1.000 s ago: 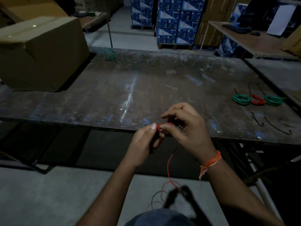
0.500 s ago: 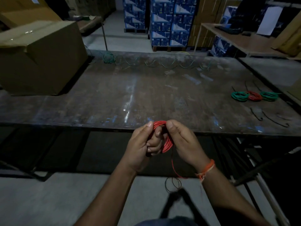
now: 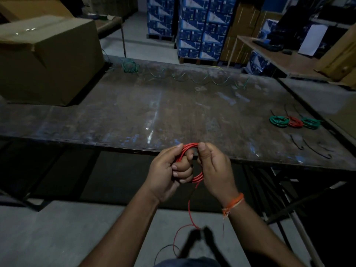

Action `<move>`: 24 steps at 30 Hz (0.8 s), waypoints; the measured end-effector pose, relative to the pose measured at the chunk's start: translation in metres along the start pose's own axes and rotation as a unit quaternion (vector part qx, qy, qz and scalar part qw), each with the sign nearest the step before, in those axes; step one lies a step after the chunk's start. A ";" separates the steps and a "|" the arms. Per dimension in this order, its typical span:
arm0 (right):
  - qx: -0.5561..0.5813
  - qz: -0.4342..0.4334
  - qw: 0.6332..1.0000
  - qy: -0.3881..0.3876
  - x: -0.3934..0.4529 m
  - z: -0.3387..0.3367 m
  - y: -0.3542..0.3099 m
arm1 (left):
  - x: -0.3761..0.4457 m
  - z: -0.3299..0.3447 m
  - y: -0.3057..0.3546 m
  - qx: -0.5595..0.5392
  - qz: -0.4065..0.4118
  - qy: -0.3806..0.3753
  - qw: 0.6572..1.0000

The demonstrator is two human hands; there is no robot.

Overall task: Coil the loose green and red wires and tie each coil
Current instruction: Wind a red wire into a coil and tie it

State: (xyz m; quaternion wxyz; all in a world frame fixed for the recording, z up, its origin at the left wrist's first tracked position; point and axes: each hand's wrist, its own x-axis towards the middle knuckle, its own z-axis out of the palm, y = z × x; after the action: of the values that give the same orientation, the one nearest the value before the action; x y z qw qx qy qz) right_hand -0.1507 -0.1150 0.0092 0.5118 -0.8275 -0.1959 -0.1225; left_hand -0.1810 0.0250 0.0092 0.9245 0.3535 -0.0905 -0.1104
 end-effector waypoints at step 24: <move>0.060 0.045 0.997 -0.029 -0.011 -0.003 -0.003 | -0.011 0.008 -0.013 -0.058 -0.017 0.063 0.996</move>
State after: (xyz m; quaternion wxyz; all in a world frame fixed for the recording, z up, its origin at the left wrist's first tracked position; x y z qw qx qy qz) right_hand -0.1622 -0.1188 0.0088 0.5596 -0.8065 -0.1799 -0.0635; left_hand -0.1956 0.0140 0.0054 0.9452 0.3073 -0.0194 -0.1086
